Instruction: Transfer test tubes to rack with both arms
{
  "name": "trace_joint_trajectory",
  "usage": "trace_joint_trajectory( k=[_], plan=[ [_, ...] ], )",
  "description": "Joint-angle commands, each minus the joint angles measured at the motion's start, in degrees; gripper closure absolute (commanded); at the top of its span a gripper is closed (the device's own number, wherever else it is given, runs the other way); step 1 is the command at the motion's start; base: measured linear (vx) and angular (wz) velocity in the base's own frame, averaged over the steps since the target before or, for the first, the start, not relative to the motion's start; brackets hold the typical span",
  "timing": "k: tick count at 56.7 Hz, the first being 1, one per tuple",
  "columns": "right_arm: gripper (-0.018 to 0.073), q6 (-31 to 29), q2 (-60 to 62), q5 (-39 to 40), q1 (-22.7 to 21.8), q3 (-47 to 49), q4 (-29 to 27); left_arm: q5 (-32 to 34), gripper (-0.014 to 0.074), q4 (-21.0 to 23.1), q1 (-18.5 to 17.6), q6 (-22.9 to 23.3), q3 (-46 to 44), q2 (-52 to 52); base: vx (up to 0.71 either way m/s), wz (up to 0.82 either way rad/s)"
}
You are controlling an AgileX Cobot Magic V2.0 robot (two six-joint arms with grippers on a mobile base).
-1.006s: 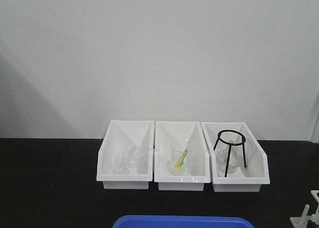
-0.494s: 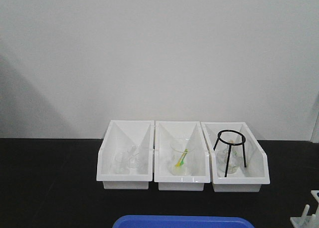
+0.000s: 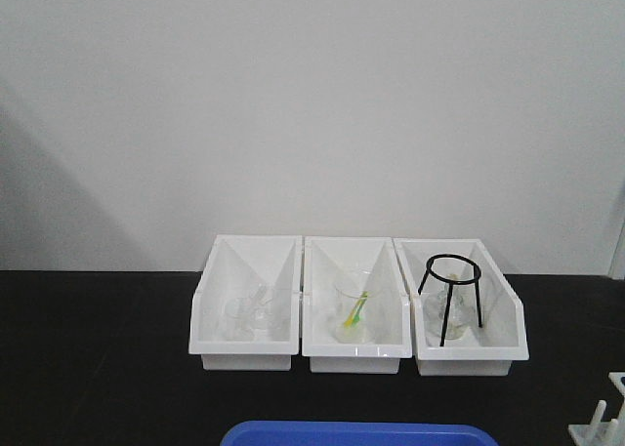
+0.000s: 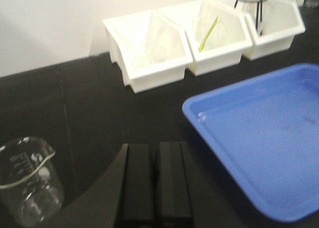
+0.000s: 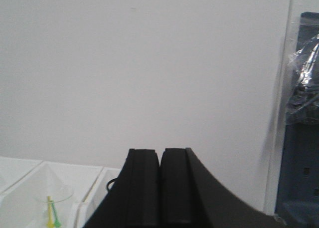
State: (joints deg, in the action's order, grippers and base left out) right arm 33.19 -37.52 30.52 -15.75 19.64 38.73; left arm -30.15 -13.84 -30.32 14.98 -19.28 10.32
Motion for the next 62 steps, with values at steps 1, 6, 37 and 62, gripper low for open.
trace_joint_trajectory(
  k=[1, 6, 37, 62],
  plan=[
    [0.0568, 10.0, 2.04, 1.96, 0.72, 1.5, 7.76, 10.25, 0.0611, -0.55, -0.05, 1.28, -1.41, 0.62, 0.0, 0.0],
    [0.0568, 15.82, 2.17, 2.53, 3.83, 1.5, 13.19, 14.93, 0.0611, -0.55, -0.05, 1.28, -1.41, 1.06, 0.0, 0.0],
    [0.0566, 17.48, 2.17, 6.02, 8.21, 1.5, 21.76, 17.15, 0.0611, -0.55, -0.05, 1.23, -1.41, 3.38, 0.0, 0.0],
    [0.0566, 17.48, 2.17, 5.98, 8.21, 1.5, 22.11, 17.19, 0.0611, 1.6, -0.05, 1.16, -1.41, 3.43, 0.0, 0.0]
  ],
)
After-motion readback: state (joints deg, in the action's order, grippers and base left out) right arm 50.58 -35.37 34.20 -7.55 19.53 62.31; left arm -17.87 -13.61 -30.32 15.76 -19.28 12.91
